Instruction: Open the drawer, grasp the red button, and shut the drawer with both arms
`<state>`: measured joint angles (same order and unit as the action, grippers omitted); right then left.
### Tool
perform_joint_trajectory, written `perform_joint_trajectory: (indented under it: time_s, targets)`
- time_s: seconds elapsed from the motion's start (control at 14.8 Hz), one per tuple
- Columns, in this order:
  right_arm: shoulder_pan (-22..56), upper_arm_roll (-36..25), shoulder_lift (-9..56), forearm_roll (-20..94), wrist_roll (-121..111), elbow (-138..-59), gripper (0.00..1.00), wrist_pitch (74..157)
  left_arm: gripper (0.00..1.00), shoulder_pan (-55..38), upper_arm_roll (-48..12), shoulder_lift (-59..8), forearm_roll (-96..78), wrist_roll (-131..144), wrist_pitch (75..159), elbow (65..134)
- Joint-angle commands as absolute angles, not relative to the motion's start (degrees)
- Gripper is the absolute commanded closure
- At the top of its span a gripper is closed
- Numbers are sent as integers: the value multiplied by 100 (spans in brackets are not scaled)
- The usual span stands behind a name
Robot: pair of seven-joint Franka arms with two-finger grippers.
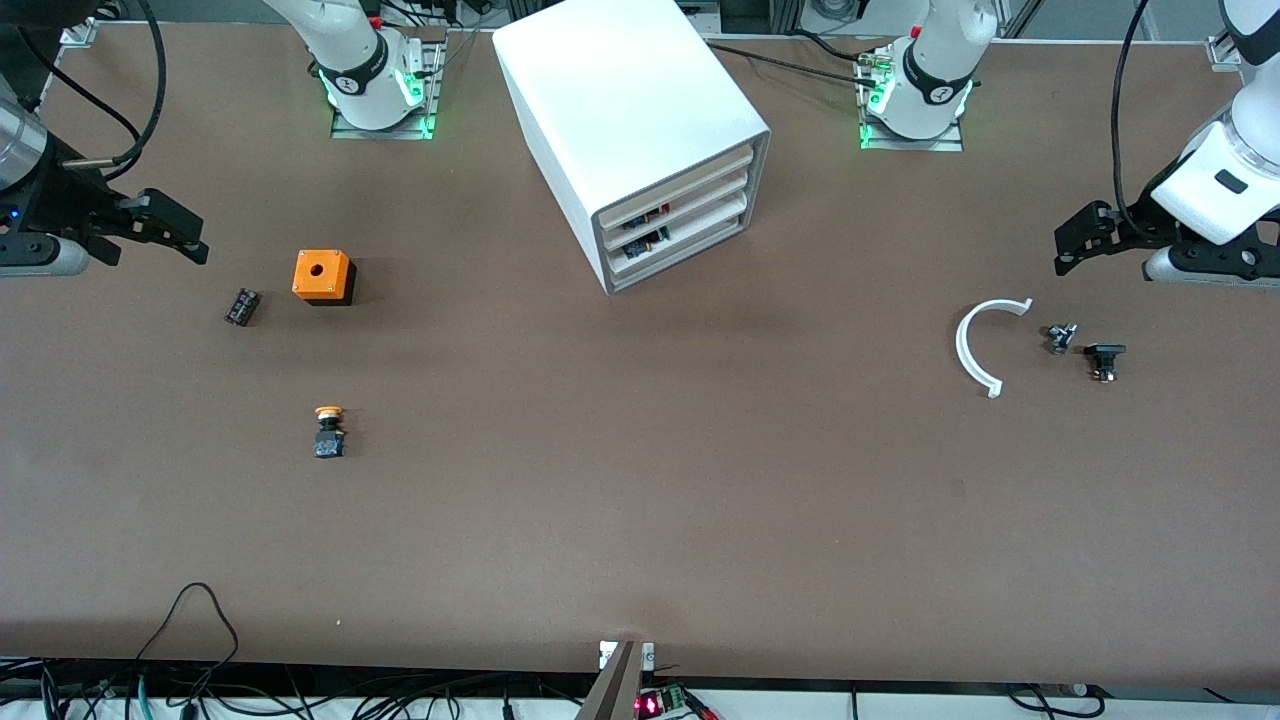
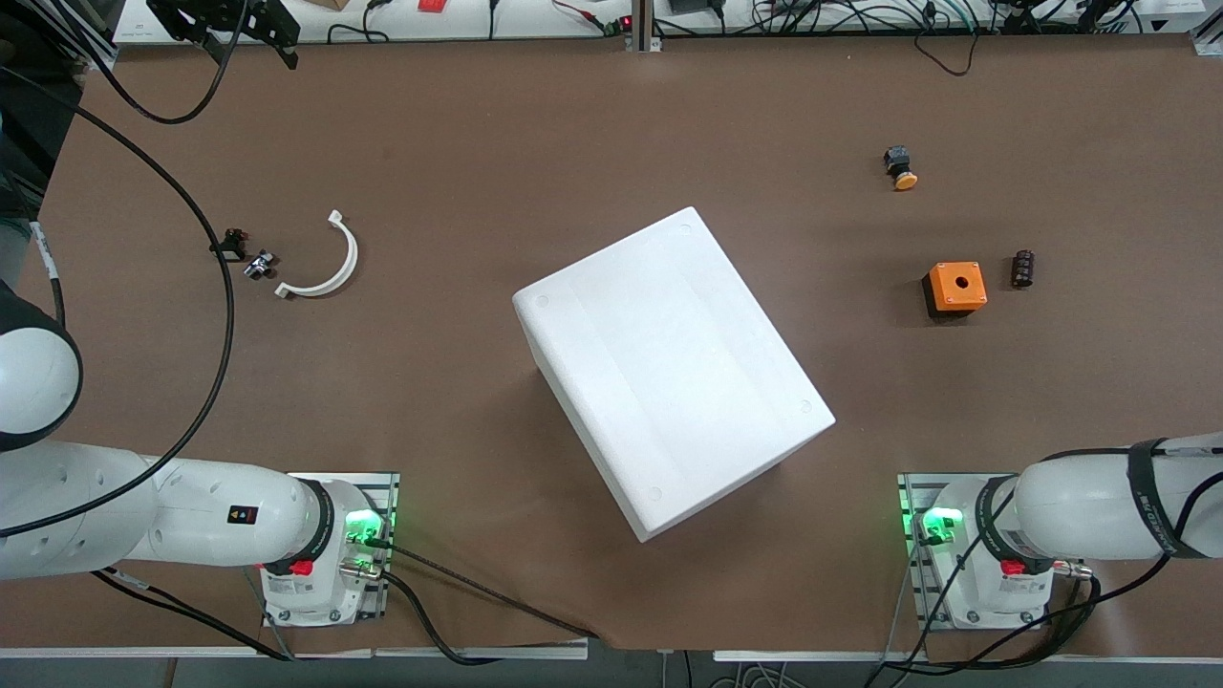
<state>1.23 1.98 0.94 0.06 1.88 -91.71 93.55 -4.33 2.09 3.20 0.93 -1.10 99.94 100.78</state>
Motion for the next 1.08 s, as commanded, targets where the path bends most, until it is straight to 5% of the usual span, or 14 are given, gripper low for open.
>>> perform_joint_trajectory:
  time_s: [0.0, 1.01]
  targets:
    - [105, 237, 167, -105, 220, -9009, 0, 9220, 0, -422, 202, 229, 167, -220, 9914, 9905]
    - [114, 255, 535, -18, 158, -9009, 0, 9220, 0, -422, 193, 229, 167, -220, 9914, 9905]
